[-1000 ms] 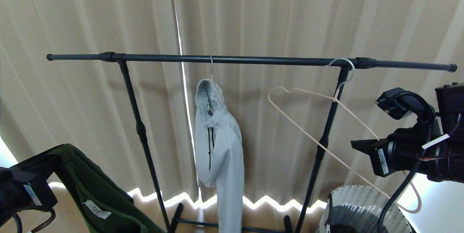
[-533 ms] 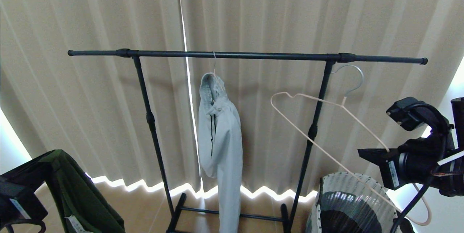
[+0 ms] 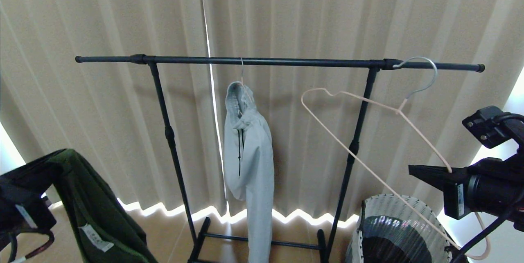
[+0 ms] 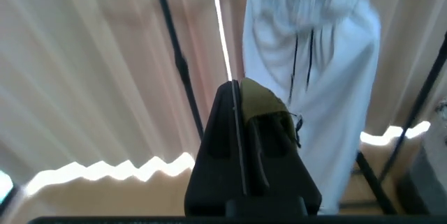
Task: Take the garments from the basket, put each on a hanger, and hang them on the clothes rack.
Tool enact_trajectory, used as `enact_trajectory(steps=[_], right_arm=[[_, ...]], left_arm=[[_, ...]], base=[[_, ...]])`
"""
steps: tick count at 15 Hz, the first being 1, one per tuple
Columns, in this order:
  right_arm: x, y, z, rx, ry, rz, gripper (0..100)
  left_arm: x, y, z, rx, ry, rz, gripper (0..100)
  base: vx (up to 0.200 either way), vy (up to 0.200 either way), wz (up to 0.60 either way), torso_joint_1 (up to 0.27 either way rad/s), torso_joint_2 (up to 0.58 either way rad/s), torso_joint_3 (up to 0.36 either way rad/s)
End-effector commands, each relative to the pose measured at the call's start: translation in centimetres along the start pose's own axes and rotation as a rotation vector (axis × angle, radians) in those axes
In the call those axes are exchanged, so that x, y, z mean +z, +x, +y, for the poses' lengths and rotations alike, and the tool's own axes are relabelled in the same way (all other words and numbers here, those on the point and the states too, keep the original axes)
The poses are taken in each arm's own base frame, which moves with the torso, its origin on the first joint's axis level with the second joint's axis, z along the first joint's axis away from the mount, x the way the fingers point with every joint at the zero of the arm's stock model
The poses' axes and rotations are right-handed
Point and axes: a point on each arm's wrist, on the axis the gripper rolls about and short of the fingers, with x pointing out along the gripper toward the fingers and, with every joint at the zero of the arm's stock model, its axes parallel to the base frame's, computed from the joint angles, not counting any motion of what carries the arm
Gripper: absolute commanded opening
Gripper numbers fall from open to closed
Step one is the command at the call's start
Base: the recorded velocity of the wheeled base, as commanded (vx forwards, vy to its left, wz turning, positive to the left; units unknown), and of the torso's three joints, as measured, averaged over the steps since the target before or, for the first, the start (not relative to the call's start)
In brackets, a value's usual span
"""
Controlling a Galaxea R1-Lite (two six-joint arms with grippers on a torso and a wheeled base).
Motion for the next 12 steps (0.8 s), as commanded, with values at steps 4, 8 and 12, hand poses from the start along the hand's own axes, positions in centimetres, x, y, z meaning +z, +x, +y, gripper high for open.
enact_trajectory(steps=[4, 8, 12], right_arm=[[0.3, 0.8, 2.9, 0.138, -0.054, -0.030, 0], [0.2, 1.6, 5.5, 0.324, -0.096, -0.075, 0], [-0.4, 2.9, 7.9, 0.404, -0.136, -0.054, 0]], left_arm=[[5.0, 8.1, -1.9, -0.003, 0.026, -0.002, 0], [5.1, 12.3, -3.8, 0.045, -0.029, 0.056, 0], [5.8, 14.9, -5.5, 0.065, -0.129, 0.053, 0]], base=[[0.000, 0.000, 0.00, 0.000, 0.00, 0.000], [0.000, 0.000, 0.00, 0.000, 0.00, 0.000], [0.000, 0.000, 0.00, 0.000, 0.00, 0.000]])
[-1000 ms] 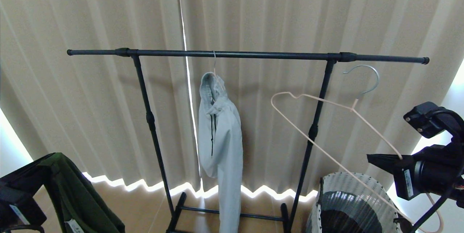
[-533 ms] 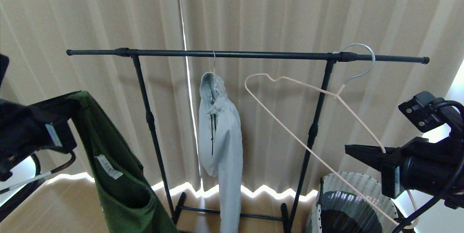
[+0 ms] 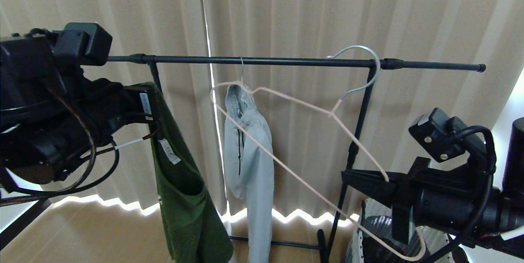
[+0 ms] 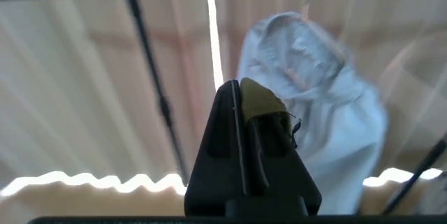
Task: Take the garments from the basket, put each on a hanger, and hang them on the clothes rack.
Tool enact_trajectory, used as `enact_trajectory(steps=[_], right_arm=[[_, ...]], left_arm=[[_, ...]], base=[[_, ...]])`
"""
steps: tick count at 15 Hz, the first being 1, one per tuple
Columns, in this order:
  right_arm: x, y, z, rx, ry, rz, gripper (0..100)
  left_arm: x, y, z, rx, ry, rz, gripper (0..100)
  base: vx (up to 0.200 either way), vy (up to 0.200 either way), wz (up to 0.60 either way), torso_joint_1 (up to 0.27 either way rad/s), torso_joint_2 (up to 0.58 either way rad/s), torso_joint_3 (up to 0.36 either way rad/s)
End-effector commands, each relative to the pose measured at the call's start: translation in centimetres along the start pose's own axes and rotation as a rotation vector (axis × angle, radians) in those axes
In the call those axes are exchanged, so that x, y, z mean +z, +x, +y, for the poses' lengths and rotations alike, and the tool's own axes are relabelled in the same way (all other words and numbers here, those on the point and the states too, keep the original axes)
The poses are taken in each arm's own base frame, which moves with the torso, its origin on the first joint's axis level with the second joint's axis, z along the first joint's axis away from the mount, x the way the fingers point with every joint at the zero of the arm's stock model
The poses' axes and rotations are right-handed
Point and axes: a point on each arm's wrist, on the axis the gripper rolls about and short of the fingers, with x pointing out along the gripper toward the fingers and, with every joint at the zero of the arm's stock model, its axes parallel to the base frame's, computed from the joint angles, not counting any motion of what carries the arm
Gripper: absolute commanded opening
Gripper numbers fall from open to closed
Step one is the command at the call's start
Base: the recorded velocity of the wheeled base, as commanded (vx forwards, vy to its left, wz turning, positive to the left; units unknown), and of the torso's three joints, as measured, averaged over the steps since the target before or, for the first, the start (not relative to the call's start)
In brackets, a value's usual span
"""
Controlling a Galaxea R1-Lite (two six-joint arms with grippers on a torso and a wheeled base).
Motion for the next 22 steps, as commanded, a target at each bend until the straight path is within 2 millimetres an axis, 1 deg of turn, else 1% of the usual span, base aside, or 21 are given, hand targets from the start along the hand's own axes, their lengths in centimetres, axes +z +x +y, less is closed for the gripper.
enact_trajectory(steps=[1, 4, 9, 12, 14, 16, 17, 18, 19, 22], right_arm=[[-0.9, 1.5, 0.9, 0.035, -0.014, 0.060, 0], [-1.0, 1.8, 1.6, 0.064, -0.027, 0.070, 0], [-1.1, 1.7, 1.9, 0.077, -0.031, 0.073, 0], [-1.3, 2.1, 2.6, 0.118, -0.043, 0.087, 0], [-1.2, 2.1, 3.1, 0.143, -0.049, 0.084, 0], [-1.3, 3.3, 3.3, 0.152, -0.051, 0.061, 0], [-1.3, 3.3, 3.3, 0.152, -0.051, 0.061, 0], [-1.4, 4.2, 3.3, 0.151, -0.054, 0.052, 0], [-1.5, 5.1, 3.4, 0.150, -0.054, 0.056, 0], [-1.2, 6.2, 3.6, 0.145, -0.052, 0.059, 0]], left_arm=[[-0.3, 2.3, -1.3, -0.010, -0.024, 0.022, 0], [-0.1, 3.1, -1.7, -0.014, -0.094, 0.017, 0], [-0.4, 3.3, -1.8, -0.015, -0.091, 0.027, 0], [-0.7, 3.4, -1.6, -0.001, -0.081, 0.060, 0], [-0.8, 3.4, -1.3, 0.060, -0.072, 0.075, 0], [-0.8, 3.2, -1.4, 0.062, -0.071, 0.073, 0], [-0.8, 3.2, -1.4, 0.062, -0.071, 0.073, 0], [-0.7, 3.1, -1.4, 0.060, -0.073, 0.071, 0], [-0.3, 2.5, -1.5, 0.053, -0.078, 0.058, 0], [0.0, 1.7, -1.3, 0.046, -0.080, 0.051, 0]], base=[[0.000, 0.000, 0.00, 0.000, 0.00, 0.000], [0.000, 0.000, 0.00, 0.000, 0.00, 0.000], [0.000, 0.000, 0.00, 0.000, 0.00, 0.000], [0.000, 0.000, 0.00, 0.000, 0.00, 0.000], [0.000, 0.000, 0.00, 0.000, 0.00, 0.000], [0.000, 0.000, 0.00, 0.000, 0.00, 0.000], [0.000, 0.000, 0.00, 0.000, 0.00, 0.000], [0.000, 0.000, 0.00, 0.000, 0.00, 0.000], [0.000, 0.000, 0.00, 0.000, 0.00, 0.000], [0.000, 0.000, 0.00, 0.000, 0.00, 0.000]])
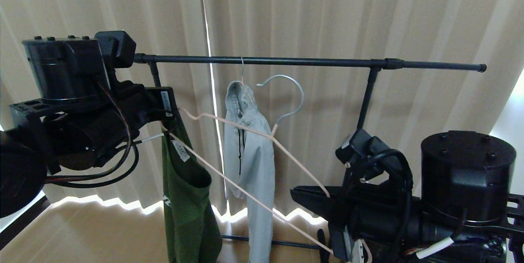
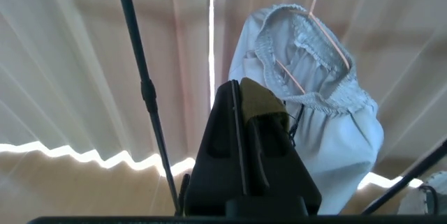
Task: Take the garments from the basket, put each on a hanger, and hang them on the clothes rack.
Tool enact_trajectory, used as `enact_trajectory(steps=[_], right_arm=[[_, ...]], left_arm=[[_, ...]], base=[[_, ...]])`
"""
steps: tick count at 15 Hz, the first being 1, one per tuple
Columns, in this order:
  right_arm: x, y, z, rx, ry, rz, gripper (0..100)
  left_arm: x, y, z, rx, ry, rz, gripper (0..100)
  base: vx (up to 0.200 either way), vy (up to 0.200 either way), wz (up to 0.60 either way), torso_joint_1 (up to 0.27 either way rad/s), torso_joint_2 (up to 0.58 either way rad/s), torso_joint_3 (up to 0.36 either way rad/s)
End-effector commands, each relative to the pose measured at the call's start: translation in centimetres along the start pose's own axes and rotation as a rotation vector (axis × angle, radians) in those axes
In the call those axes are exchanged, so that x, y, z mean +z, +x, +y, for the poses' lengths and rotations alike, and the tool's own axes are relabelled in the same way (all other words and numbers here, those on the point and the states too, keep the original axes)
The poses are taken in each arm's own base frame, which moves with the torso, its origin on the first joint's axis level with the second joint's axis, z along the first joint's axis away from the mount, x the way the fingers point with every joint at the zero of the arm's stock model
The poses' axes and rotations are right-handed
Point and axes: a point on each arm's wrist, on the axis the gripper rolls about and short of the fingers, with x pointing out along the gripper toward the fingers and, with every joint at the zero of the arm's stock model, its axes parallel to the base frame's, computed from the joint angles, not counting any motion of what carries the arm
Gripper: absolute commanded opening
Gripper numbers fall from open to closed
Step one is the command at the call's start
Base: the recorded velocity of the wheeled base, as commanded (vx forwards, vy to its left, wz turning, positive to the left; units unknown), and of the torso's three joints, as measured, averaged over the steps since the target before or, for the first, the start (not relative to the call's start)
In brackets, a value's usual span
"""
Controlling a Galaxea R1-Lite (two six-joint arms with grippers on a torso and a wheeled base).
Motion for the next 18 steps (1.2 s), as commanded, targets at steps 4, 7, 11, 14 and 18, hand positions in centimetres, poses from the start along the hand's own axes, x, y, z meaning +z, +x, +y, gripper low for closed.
enact_trajectory(steps=[4, 7, 11, 14, 18], right_arm=[[0.2, 1.9, -0.1, -0.024, 0.073, 0.025, 0], [-0.1, 1.7, -0.1, -0.034, 0.077, 0.033, 0], [-0.2, 1.4, -0.1, -0.036, 0.077, 0.032, 0], [0.1, 1.5, -0.2, -0.036, 0.078, 0.022, 0], [0.4, 2.3, -0.3, -0.040, 0.080, 0.020, 0]], left_arm=[[0.2, -1.1, 0.7, 0.011, -0.008, -0.014, 0], [0.4, -0.7, 1.4, 0.042, -0.023, -0.017, 0], [-0.4, -0.6, 2.0, 0.069, -0.034, 0.006, 0], [-0.7, -0.6, 2.0, 0.067, -0.034, 0.014, 0], [-0.8, -0.8, 1.8, 0.060, -0.045, 0.018, 0]], base=[[0.000, 0.000, 0.00, 0.000, 0.00, 0.000], [0.000, 0.000, 0.00, 0.000, 0.00, 0.000], [0.000, 0.000, 0.00, 0.000, 0.00, 0.000], [0.000, 0.000, 0.00, 0.000, 0.00, 0.000], [0.000, 0.000, 0.00, 0.000, 0.00, 0.000]])
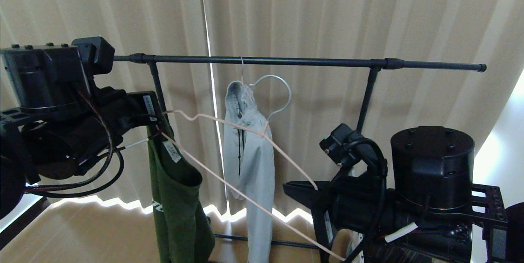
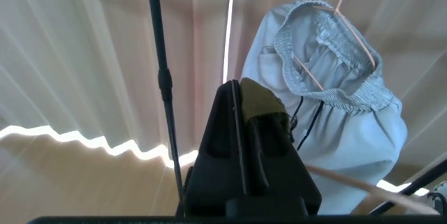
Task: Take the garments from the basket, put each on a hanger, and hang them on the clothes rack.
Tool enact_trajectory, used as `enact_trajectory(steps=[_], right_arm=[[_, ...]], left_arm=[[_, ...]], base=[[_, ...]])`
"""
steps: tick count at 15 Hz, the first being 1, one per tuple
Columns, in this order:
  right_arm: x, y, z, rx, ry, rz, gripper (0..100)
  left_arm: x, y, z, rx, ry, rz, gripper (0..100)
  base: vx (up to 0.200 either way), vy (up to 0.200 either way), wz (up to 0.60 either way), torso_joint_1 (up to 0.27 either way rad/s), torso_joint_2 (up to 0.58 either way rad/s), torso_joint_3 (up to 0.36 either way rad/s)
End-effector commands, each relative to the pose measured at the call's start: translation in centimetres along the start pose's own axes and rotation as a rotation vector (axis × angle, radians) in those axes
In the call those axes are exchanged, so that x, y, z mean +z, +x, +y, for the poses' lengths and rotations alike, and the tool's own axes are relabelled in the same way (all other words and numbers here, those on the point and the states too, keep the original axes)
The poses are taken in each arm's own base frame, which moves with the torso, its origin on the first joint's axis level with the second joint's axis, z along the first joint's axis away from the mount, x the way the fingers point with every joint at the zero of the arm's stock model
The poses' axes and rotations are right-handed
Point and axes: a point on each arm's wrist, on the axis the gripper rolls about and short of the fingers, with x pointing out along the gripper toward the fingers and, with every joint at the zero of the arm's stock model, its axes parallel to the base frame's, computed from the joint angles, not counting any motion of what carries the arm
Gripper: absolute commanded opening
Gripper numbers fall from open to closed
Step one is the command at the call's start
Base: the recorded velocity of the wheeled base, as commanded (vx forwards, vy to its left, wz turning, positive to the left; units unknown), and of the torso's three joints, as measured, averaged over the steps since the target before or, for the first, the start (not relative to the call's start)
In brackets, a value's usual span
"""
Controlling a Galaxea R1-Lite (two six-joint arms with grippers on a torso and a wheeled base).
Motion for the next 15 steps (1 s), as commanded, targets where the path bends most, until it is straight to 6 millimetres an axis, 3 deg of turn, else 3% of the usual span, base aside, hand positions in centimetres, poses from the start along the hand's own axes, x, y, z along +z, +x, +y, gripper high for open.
enact_trajectory(steps=[1, 4, 6, 12, 15], right_arm=[[0.2, 0.9, -0.3, -0.011, 0.004, 0.002, 0], [0.2, 1.8, -0.4, -0.060, 0.031, 0.089, 0], [0.3, 1.9, 0.8, -0.057, 0.097, 0.148, 0], [1.9, 3.1, 1.1, -0.146, 0.160, 0.089, 0], [2.1, 4.0, 1.1, -0.157, 0.170, 0.086, 0]], left_arm=[[0.0, -0.4, -0.4, -0.019, -0.007, -0.002, 0], [0.0, -0.8, -0.7, -0.036, -0.011, 0.001, 0], [-0.1, -0.7, -0.8, -0.037, -0.022, 0.006, 0], [-0.6, -1.1, -0.8, -0.039, -0.031, 0.058, 0], [-0.4, -2.4, -1.2, -0.073, -0.038, 0.077, 0]], base=[[0.000, 0.000, 0.00, 0.000, 0.00, 0.000], [0.000, 0.000, 0.00, 0.000, 0.00, 0.000], [0.000, 0.000, 0.00, 0.000, 0.00, 0.000], [0.000, 0.000, 0.00, 0.000, 0.00, 0.000], [0.000, 0.000, 0.00, 0.000, 0.00, 0.000]])
